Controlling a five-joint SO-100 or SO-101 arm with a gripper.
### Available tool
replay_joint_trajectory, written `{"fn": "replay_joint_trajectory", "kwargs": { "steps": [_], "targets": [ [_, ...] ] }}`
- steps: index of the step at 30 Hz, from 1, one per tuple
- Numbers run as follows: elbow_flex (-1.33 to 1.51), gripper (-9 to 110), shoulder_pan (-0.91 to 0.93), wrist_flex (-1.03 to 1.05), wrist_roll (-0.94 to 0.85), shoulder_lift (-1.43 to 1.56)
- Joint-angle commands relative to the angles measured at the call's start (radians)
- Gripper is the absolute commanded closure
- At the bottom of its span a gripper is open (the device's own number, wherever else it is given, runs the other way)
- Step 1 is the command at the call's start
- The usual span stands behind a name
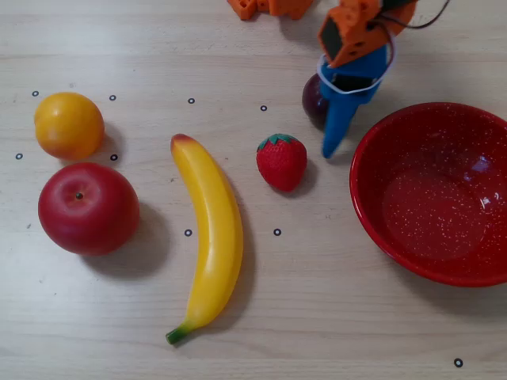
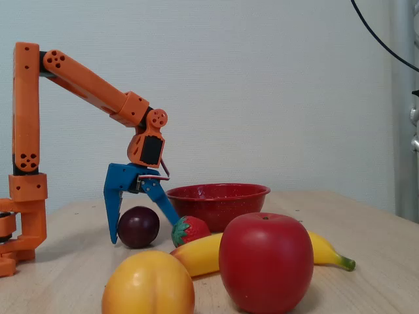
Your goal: Put plum in the red bowl.
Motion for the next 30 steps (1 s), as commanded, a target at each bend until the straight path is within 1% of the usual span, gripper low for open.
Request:
{"fn": "replay_joint_trajectory", "kwargs": {
  "steps": [1, 8, 14, 23, 27, 30],
  "targets": [
    [-0.023, 59, -0.009, 0.017, -0.011, 0.075],
    [-0.018, 61, -0.008, 0.025, -0.020, 0.075],
    [-0.011, 60, 0.003, 0.020, -0.023, 0.080],
    [-0.011, 63, 0.002, 0.014, -0.017, 0.078],
    [-0.011, 66, 0.000, 0.009, -0.015, 0.078],
    [-0.011, 72, -0.002, 0.008, -0.014, 0.078]
  ]
}}
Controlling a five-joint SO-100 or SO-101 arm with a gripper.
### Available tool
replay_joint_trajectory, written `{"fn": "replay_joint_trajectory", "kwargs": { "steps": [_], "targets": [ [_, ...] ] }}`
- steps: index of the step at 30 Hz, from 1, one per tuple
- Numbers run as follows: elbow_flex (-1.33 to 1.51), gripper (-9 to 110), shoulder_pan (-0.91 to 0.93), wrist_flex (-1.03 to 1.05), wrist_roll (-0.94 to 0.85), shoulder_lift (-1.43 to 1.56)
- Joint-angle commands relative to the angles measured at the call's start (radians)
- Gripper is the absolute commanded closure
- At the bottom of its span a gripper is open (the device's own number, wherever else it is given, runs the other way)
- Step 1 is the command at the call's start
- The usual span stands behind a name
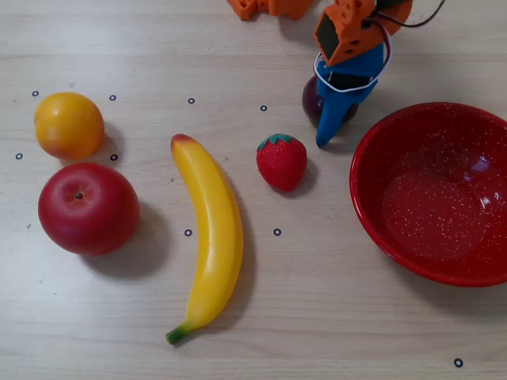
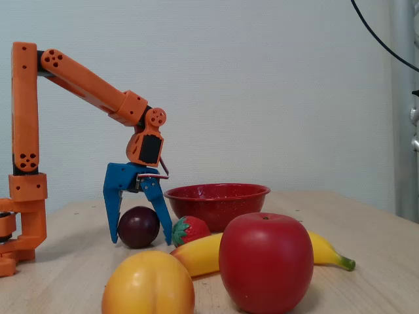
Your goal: Put plum in the red bowl.
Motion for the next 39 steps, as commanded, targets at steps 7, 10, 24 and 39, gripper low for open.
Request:
{"fn": "replay_joint_trajectory", "kwargs": {
  "steps": [7, 10, 24, 39],
  "targets": [
    [-0.015, 85, -0.008, 0.009, -0.002, 0.057],
    [-0.015, 95, -0.011, 0.009, 0.002, 0.055],
    [-0.213, 101, -0.083, 0.310, 0.063, 0.275],
    [-0.342, 101, -0.034, 0.202, 0.373, 0.538]
  ]
}}
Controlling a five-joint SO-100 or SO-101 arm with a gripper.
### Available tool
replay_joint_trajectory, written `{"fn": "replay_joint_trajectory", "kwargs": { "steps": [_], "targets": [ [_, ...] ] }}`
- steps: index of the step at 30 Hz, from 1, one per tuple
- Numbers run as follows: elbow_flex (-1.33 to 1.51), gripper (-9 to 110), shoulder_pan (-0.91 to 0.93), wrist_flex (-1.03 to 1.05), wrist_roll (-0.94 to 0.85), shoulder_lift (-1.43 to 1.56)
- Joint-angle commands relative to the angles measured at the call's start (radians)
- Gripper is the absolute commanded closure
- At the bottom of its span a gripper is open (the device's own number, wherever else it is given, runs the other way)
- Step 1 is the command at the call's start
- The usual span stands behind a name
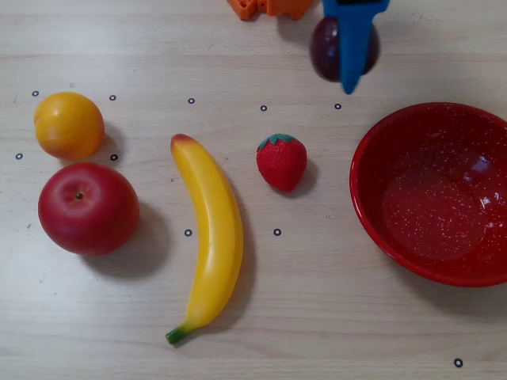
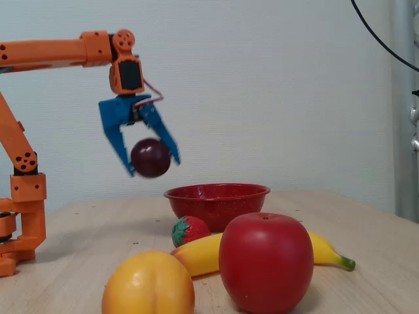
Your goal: Put plum in the red bowl.
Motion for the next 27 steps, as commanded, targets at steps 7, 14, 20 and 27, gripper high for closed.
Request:
{"fn": "replay_joint_trajectory", "kwargs": {
  "steps": [7, 14, 20, 27],
  "targets": [
    [-0.126, 101, 0.104, -0.314, 0.189, 0.005],
    [-0.124, 101, 0.124, -0.548, 0.293, -0.120],
    [-0.199, 101, 0.127, -0.621, 0.351, -0.290],
    [-0.345, 101, 0.147, -0.584, 0.365, -0.499]
  ]
}}
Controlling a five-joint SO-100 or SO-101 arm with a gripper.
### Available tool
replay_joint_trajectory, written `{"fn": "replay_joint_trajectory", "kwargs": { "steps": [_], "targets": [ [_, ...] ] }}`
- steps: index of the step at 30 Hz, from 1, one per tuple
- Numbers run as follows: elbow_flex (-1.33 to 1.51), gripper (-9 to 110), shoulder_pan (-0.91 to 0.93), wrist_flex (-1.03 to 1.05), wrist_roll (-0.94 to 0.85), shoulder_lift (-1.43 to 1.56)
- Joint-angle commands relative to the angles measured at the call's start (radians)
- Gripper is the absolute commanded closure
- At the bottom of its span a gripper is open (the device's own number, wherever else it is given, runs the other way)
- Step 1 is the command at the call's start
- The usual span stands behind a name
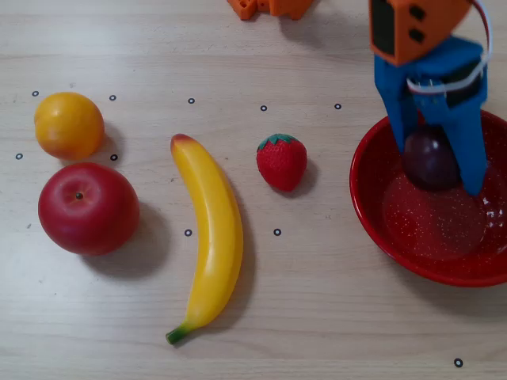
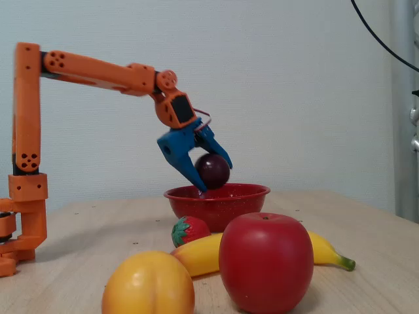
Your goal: Put plum in the red bowl.
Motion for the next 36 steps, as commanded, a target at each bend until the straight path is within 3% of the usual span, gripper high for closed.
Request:
{"fn": "replay_joint_trajectory", "kwargs": {
  "steps": [1, 4, 7, 12, 17, 19, 22, 36],
  "targets": [
    [-0.156, 101, 0.044, 0.012, 0.023, -0.002],
    [-0.218, 98, 0.057, 0.066, 0.057, -0.075],
    [-0.258, 78, 0.058, 0.130, 0.061, -0.135],
    [-0.278, 55, 0.051, 0.176, 0.078, -0.183],
    [-0.301, 51, 0.044, 0.167, 0.075, -0.178],
    [-0.319, 51, 0.044, 0.183, 0.061, -0.158],
    [-0.360, 65, 0.043, 0.221, 0.032, -0.100],
    [-0.390, 100, -0.020, 0.511, -0.075, 0.348]
  ]
}}
